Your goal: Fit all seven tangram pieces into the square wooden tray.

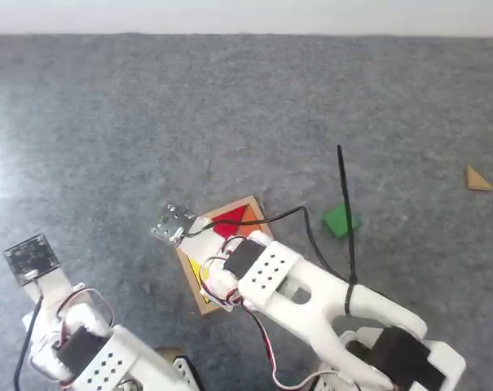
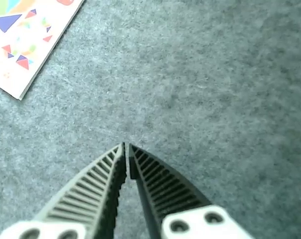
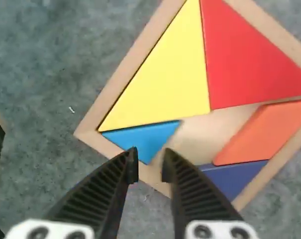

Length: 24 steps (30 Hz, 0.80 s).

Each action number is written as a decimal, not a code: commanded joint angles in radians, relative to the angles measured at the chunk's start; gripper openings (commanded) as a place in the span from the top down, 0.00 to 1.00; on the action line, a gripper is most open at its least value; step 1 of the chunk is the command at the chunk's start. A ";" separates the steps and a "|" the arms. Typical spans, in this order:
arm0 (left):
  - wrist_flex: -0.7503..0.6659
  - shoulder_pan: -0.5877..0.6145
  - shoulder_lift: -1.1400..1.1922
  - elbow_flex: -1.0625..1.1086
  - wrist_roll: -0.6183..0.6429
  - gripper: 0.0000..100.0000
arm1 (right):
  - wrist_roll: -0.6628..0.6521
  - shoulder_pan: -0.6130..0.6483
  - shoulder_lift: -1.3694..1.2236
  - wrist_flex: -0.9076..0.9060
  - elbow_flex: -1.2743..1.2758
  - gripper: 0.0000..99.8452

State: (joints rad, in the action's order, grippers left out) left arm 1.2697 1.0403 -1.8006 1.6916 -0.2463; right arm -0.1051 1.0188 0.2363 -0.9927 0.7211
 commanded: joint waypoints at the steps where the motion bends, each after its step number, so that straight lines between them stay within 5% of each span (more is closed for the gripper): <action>1: 0.000 -0.002 -0.018 -0.021 -0.003 0.99 | -0.015 0.033 -0.051 0.035 -0.028 0.78; 12: 0.000 -0.003 -0.018 -0.021 -0.003 0.98 | 0.026 0.051 -0.361 -0.031 -0.261 0.77; 24: 0.000 0.000 -0.018 -0.021 -0.003 0.98 | -0.087 -0.005 -0.317 -0.048 -0.212 0.92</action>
State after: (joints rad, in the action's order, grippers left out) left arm 1.2697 1.0403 -1.8006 1.6916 -0.2463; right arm -0.1680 1.0357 -0.0997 -1.0372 0.4833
